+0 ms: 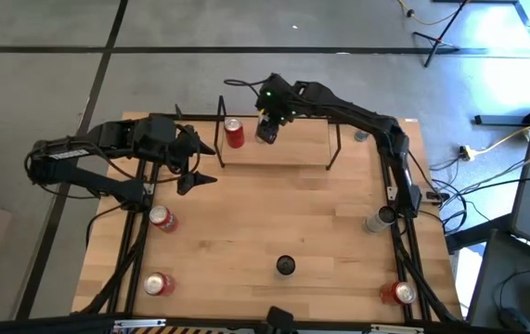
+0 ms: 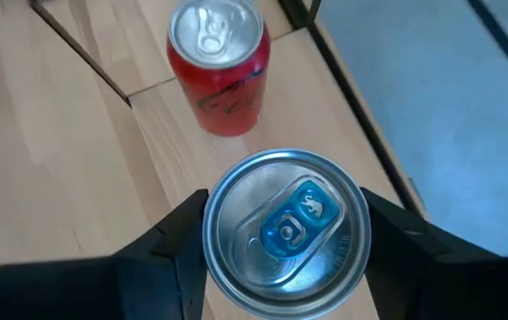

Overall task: Place canned beverage on shelf
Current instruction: Put the bottom blue soda can on the shelf

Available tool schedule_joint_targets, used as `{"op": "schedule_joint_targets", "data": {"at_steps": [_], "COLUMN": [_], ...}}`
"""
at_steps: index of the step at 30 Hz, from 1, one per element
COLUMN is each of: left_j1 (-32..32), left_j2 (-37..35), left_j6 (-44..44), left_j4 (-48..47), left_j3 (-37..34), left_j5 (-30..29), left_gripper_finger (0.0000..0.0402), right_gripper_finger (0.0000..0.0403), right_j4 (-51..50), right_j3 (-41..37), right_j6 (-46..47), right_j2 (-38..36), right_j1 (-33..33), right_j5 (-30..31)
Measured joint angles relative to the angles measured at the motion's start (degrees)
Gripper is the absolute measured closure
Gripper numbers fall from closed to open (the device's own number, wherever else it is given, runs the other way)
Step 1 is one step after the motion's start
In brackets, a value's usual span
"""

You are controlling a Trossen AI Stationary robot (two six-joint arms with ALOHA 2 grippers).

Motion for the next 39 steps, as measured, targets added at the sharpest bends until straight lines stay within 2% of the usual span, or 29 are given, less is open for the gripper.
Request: {"op": "schedule_joint_targets", "data": {"at_steps": [10, 39], "left_j1": [0.0, 0.0], "left_j2": [0.0, 0.0], "left_j6": [0.0, 0.2], "left_j4": [0.0, 0.0], "left_j3": [0.0, 0.0], "left_j5": [-0.2, -0.2], "left_gripper_finger": [0.0011, 0.0011], "right_gripper_finger": [0.0196, 0.0179], "right_j4": [2.5, 4.0], "right_j3": [0.0, -0.2], "right_j6": [0.0, -2.8], "right_j2": [4.1, 5.1], "right_j1": [0.1, -0.3], "right_j5": [-2.2, -1.6]}}
